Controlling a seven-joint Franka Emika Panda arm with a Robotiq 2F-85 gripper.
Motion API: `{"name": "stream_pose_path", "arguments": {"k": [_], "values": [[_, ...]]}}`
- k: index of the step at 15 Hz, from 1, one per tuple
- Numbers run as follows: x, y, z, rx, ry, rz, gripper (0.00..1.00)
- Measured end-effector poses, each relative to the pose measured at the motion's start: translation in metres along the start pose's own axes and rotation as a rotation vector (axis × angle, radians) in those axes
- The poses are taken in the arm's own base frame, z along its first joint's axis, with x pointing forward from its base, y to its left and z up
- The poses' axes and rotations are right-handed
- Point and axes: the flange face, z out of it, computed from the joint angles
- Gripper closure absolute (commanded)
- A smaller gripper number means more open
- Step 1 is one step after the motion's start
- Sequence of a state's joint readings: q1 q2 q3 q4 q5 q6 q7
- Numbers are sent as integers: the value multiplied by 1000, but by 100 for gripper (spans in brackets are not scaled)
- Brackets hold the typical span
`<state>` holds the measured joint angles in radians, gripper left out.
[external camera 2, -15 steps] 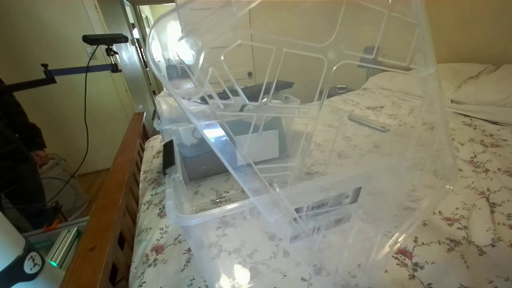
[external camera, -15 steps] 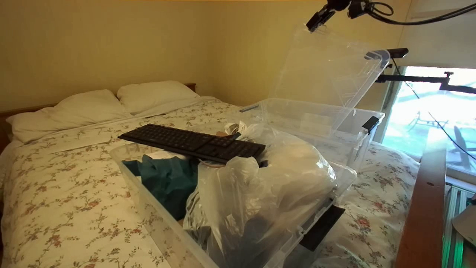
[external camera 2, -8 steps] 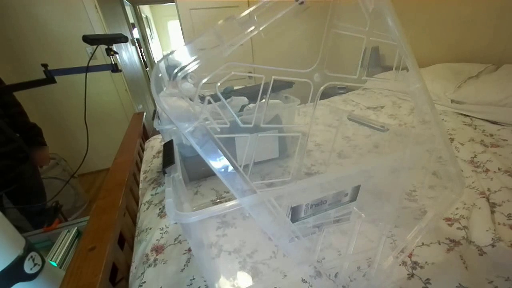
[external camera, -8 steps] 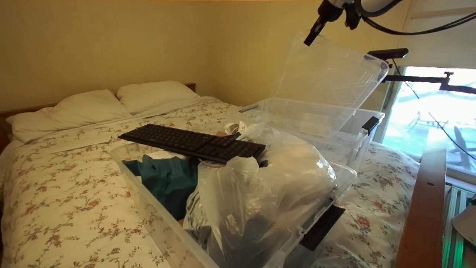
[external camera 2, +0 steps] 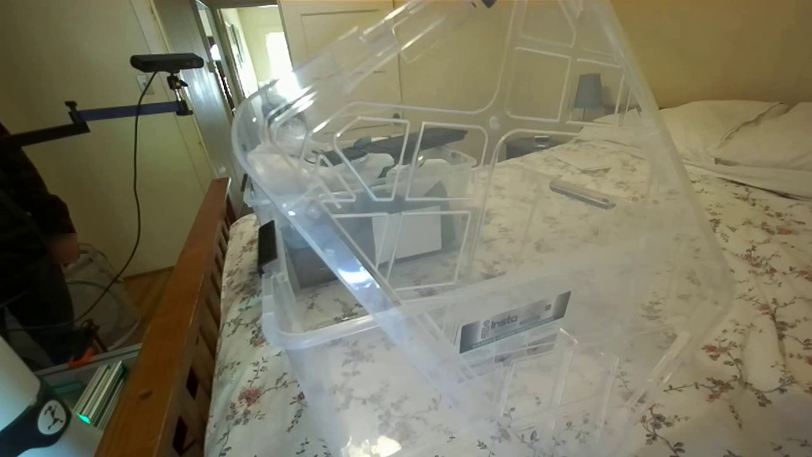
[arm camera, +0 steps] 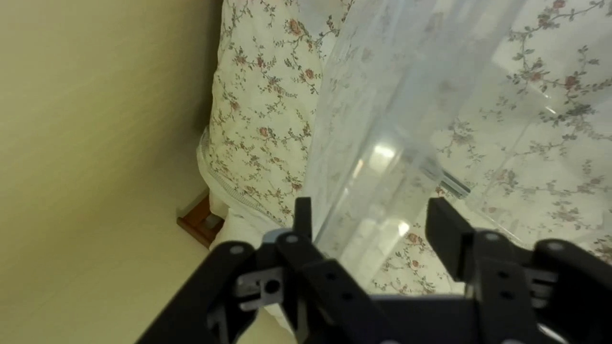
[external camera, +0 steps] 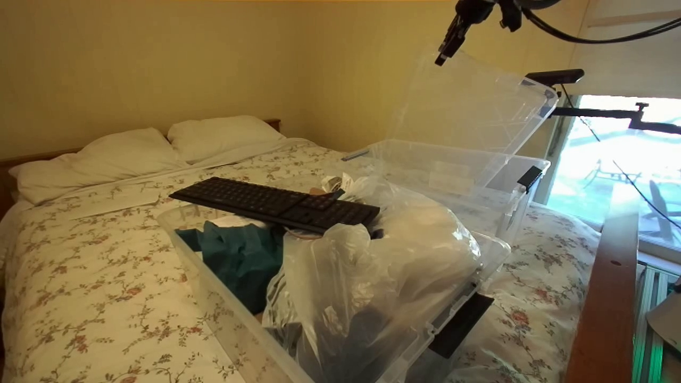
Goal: Completely open the storage crate on the right
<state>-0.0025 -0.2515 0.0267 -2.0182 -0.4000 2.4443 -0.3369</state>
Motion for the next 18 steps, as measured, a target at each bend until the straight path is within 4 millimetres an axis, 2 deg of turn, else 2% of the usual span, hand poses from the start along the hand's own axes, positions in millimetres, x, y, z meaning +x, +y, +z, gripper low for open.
{"name": "stream_pose_path", "arguments": {"k": [2, 6, 8, 10, 13, 18], "values": [[5, 16, -26, 20, 42, 7, 0], [7, 50, -94, 34, 147, 29, 0], [1, 56, -123, 61, 187, 11, 0], [-8, 56, -141, 103, 198, -23, 0], [-31, 43, -147, 197, 134, -118, 0], [-78, 5, -139, 338, -28, -212, 0]]}}
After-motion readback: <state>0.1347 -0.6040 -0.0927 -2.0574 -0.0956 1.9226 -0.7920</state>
